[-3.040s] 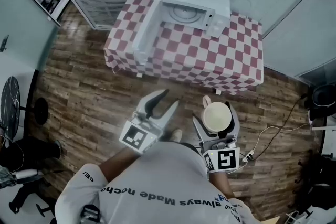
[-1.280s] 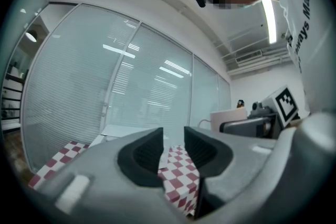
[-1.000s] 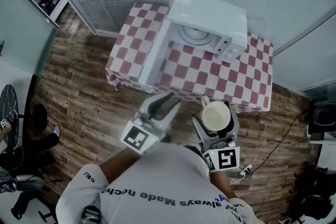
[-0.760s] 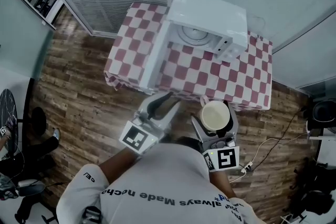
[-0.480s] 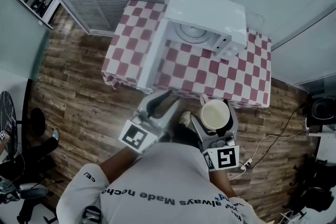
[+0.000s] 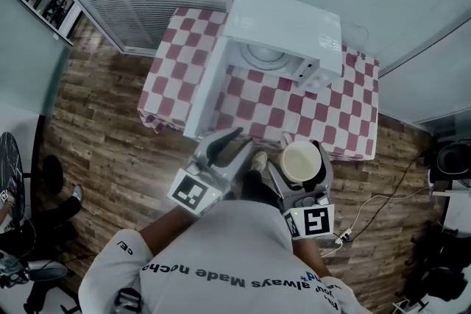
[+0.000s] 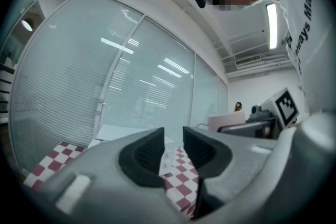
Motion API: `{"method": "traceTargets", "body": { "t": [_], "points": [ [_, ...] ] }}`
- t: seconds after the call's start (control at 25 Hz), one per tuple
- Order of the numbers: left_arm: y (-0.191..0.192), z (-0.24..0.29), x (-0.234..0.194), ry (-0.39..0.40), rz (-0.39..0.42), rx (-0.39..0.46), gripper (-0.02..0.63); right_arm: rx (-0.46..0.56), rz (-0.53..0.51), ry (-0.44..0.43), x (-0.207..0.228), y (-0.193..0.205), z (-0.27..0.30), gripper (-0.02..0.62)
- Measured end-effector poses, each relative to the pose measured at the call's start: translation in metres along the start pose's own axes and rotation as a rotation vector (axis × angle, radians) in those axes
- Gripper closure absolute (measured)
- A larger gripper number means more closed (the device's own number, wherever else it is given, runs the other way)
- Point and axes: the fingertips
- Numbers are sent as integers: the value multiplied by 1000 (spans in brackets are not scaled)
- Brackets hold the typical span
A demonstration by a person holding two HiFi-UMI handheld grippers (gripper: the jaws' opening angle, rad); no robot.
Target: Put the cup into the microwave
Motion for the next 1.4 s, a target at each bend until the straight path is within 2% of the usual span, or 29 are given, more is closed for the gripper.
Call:
{"method": "traceTargets", "body": {
  "t": [0.36,0.52,0.76,1.08,1.4],
  "points": [
    [9,80,-24,-22,3,-16,494,3,7,-14,76,1,42,126],
    [17,117,-35,-20,36,-19,494,1,7,-21,113,4,62,126],
    [18,166,-45,-37,25,-18,495,1,5,-40,158,2,84,126],
    [26,212,-52,-55,32,-17,495,-2,13,-61,200,4,102,127],
    [38,233,-58,-71,48,-20,495,-4,8,-81,227,11,112,127]
  ]
}}
Point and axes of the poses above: the fingertips, and each gripper's own axes: z forward along the fingers, x to its right, y out of its underside, and after that the axes turned 5 degrees about x, right-handed
